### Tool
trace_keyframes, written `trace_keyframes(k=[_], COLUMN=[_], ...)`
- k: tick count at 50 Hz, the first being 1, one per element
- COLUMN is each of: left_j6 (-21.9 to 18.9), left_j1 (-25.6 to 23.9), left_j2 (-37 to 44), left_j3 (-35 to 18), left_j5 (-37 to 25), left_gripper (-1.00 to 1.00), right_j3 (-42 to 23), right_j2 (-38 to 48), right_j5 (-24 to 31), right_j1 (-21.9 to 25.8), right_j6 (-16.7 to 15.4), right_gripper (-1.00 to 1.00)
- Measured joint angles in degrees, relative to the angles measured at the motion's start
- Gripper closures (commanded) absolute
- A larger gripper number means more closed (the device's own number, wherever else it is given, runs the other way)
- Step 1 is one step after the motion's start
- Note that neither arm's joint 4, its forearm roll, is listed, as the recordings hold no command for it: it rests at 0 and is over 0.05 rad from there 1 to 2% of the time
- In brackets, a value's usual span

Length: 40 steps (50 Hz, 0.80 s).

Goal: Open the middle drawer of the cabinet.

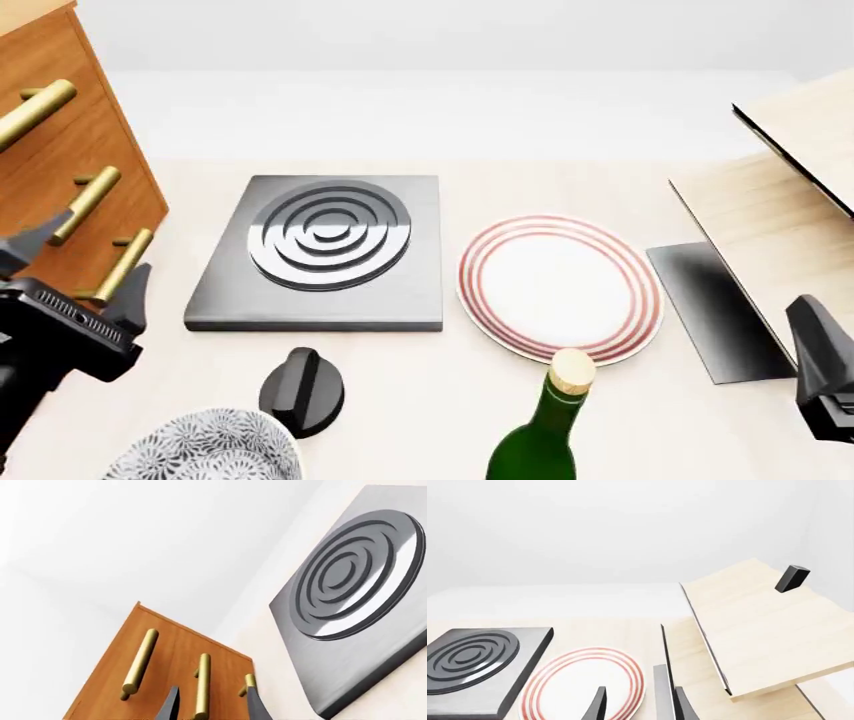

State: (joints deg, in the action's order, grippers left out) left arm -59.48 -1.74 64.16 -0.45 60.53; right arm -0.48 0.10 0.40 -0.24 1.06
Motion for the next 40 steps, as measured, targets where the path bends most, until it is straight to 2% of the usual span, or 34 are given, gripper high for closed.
trace_keyframes(k=[15,40], left_j6=[-0.39,-0.98], left_j1=[2.67,6.01], left_j2=[8.81,13.85], left_j3=[-0.63,-3.48], left_j5=[7.17,9.28], left_gripper=[-1.0,-1.0], right_j3=[0.0,0.0], right_j2=[-0.01,-0.03], right_j5=[0.01,0.03], right_j1=[0.0,-0.01], right_j6=[0.0,0.0], right_gripper=[-1.0,-1.0])
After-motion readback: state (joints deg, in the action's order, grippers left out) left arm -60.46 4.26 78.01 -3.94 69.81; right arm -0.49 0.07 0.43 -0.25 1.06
